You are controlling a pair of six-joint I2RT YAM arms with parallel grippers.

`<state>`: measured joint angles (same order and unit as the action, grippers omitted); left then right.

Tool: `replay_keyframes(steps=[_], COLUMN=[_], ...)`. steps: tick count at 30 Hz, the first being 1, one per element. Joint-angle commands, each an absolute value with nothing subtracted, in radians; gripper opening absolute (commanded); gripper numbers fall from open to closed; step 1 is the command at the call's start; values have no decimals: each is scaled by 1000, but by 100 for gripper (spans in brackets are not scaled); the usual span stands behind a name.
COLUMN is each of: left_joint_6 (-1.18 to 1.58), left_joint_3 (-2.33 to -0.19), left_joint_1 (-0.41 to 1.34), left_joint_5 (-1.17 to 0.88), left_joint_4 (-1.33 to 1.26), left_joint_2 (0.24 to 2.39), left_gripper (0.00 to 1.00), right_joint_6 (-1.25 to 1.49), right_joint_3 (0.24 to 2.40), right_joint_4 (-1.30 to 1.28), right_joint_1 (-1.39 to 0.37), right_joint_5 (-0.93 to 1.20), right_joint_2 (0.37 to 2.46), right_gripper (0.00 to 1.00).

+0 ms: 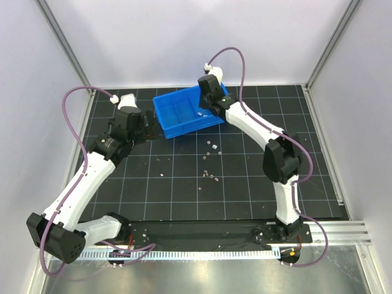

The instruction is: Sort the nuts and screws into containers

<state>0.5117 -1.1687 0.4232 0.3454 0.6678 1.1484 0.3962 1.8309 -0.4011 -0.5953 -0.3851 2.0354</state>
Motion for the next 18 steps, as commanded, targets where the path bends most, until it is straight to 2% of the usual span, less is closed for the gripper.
replay_keyframes(steps=[1,4,6,7,8,11,14,18], left_joint_6=[494,492,491,489,488,486,486,486], left_joint_3=[-1195,-1195,-1195,-1196,-1197,-1198,-1200,-1198], left_joint_1=[426,425,426,425,425,428,430,436], left_joint_5=[359,364,365,368,373,380,379,376], left_joint_4=[666,664,666,669,667,670,672,675], left_joint_2=[1118,1121,1120,1120,1120,1117,1115,1112], left_gripper=[100,100,100,100,100,100,100,100], right_joint_6=[324,318,314,302,302,285,284,261], right_joint_3=[1979,2094,2188,2216,2236,2232,2139,1742], right_joint_4=[-396,-416,-463,-480,-495,-506,-518,-399], right_joint_1=[-569,-554,-549,-549,-549,-549,-549,-549], right_joint_5=[-359,-296,-284,-272,-262,-256,-235,-163], right_joint_2=[2164,2262,2319,2328,2330,2258,2123,1892], right_gripper=[18,21,37,50,67,76,77,78])
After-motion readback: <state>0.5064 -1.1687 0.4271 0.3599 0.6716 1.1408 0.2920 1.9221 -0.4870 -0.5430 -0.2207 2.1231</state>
